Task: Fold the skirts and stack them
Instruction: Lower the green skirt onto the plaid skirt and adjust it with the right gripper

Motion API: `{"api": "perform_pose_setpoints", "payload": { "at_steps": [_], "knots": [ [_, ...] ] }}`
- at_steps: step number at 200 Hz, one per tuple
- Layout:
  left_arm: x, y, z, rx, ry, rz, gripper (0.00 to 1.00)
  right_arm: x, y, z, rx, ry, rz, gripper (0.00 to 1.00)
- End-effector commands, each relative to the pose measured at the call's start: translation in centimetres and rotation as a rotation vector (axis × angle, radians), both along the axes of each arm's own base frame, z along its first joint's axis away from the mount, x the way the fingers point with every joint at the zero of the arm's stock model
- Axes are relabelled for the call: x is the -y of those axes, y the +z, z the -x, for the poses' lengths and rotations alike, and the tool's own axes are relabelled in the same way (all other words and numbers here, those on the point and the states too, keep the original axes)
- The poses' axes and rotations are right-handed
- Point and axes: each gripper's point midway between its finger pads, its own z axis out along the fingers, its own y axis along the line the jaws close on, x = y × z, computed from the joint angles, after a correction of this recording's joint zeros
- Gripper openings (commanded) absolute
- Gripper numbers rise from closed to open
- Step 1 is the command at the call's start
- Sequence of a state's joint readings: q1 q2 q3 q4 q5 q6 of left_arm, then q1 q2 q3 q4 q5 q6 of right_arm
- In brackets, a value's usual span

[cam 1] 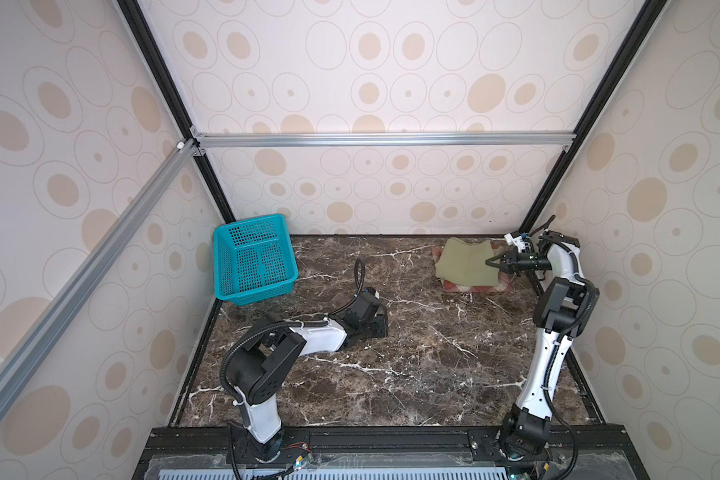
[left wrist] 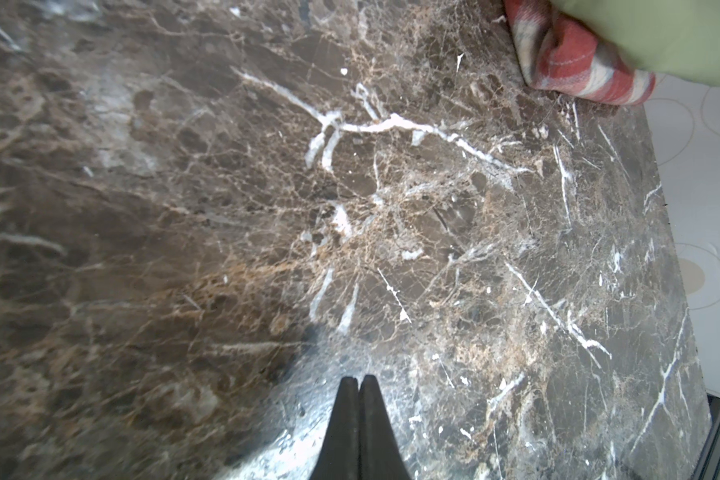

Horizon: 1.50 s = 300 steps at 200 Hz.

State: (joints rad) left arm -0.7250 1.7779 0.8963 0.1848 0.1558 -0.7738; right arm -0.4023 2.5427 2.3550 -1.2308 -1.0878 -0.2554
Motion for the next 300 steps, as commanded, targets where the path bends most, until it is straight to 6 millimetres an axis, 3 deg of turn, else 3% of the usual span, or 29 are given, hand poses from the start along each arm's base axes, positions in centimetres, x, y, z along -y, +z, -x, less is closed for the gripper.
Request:
{"api": "perform_pose_setpoints", "payload": {
  "at_steps": [1,56,63,101,133,184,300],
  "knots": [
    [0.8,0.5,-0.4,0.002,-0.008,0.006,0.0,-0.1,1.0,0.7,0.004,0.008,0.026,0.0],
    [0.9,0.6,-0.3,0.004,-0.014,0.01,0.0,0.5,-0.7,0.4,-0.048,-0.027,0.055,0.0],
    [1.0,0.5,-0.3,0.003,-0.015,0.009,0.0,0.4,-1.7,0.9,-0.085,-0.032,0.05,0.0],
    [1.1,0.4,-0.3,0.004,-0.014,0.017,0.0,0.9,-2.7,0.9,-0.117,-0.072,0.079,0.37],
    [1.1,0.4,-0.3,0.009,-0.021,0.012,0.0,1.3,-2.5,1.3,-0.111,-0.119,0.134,0.5],
    [1.3,0.2,-0.3,0.013,-0.031,0.021,0.0,1.3,-0.6,1.3,-0.058,-0.162,0.146,0.57],
    [1.2,0.1,-0.2,0.015,-0.023,0.035,0.0,2.6,-4.6,-0.3,-0.135,-0.224,0.205,0.62]
  ]
}}
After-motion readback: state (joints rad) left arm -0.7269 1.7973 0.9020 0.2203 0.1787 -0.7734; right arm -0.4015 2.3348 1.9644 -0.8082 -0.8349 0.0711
